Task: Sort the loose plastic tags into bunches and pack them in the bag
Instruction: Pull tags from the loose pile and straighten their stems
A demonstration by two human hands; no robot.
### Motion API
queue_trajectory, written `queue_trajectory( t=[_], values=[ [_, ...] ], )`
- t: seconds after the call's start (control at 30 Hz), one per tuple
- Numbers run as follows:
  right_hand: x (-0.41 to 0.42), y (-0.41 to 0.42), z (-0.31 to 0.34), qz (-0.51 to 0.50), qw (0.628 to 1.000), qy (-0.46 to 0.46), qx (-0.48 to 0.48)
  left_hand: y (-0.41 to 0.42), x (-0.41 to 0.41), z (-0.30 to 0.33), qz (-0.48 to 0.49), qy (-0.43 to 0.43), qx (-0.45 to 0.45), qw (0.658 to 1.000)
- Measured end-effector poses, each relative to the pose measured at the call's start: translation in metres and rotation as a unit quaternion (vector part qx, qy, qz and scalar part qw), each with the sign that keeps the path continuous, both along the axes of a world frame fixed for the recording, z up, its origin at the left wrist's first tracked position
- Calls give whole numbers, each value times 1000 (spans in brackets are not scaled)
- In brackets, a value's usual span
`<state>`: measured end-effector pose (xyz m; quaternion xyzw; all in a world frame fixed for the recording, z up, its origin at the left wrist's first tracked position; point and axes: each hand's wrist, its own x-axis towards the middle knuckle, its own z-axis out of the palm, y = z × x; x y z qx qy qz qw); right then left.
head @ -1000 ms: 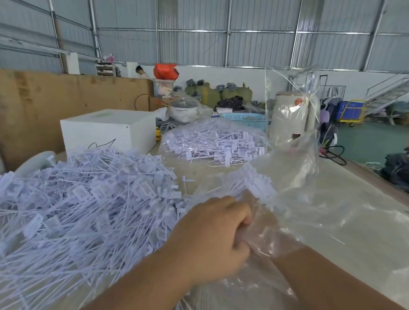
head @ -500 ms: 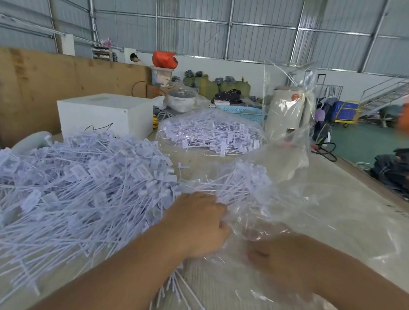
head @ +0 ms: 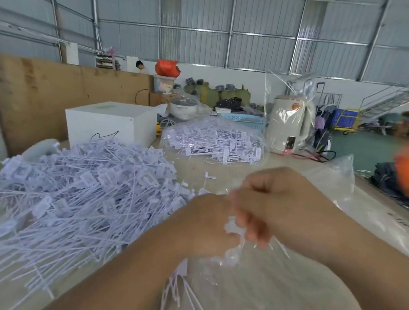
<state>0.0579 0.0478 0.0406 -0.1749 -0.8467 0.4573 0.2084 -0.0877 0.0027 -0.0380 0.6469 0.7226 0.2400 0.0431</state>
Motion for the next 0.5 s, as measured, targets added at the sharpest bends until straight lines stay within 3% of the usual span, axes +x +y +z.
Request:
queue_trajectory(
  t=[0.1,0.17,0.27,0.37,0.43,0.5],
  values=[
    [-25,12,-5,-21,995,71,-61,-15,-20,19,34,-86,-39,995],
    [-47,23,-13,-53,988,60,-130,-20,-39,26,96,-125,-21,987],
    [-77,38,-38,-72,985,-33,-151,-23,-60,23,241,-52,25,969],
    [-97,48,-58,-76,989,-88,-86,-21,-69,7,332,38,-66,940],
    [-105,47,-64,-52,995,-85,31,-17,-71,-2,343,94,-119,927],
    [-108,43,-70,-29,976,-111,183,-11,-73,-8,341,114,-127,924]
  ],
)
